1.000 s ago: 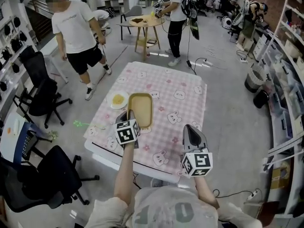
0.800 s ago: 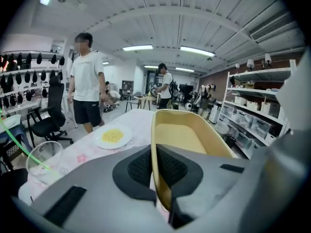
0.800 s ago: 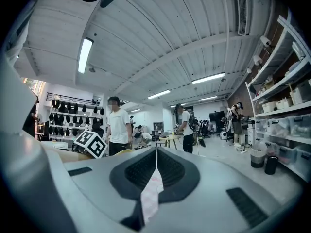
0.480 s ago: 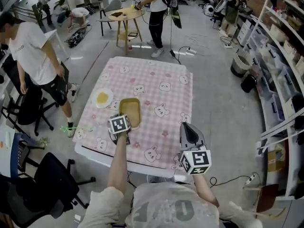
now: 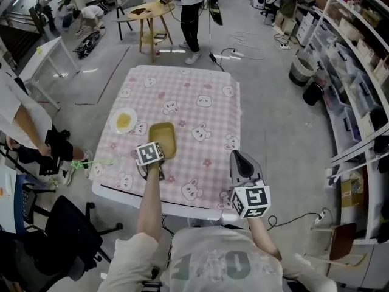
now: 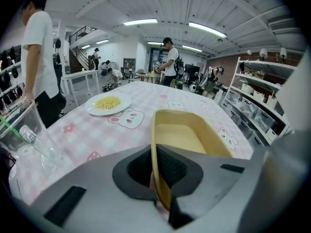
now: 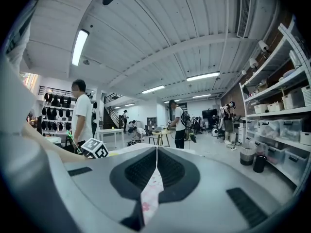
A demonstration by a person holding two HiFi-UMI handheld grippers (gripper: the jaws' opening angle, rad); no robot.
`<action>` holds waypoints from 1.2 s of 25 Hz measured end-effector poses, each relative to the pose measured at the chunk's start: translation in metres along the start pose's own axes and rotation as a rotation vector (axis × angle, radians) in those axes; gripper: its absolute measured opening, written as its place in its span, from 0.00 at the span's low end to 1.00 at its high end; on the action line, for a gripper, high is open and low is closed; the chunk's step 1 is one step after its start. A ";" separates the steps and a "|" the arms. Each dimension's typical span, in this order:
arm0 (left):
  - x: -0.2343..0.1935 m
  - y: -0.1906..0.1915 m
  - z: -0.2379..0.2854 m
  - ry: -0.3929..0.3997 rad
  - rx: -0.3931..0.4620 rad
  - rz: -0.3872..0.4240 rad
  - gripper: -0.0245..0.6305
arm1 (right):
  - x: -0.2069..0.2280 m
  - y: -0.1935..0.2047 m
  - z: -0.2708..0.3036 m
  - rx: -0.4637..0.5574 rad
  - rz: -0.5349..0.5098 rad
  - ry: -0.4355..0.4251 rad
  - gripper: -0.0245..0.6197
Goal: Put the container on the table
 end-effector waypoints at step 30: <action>0.023 -0.079 -0.043 -0.006 0.233 0.048 0.39 | -0.024 -0.010 0.010 0.023 0.030 -0.119 0.09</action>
Point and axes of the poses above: the fingertips, and each gripper's own axes: z forward along the fingers, x to its right, y out of its underside, the point moved 1 cm from there along -z, backward along the fingers, and after that the axes turned 7 degrees about y, right-handed, at the moved point
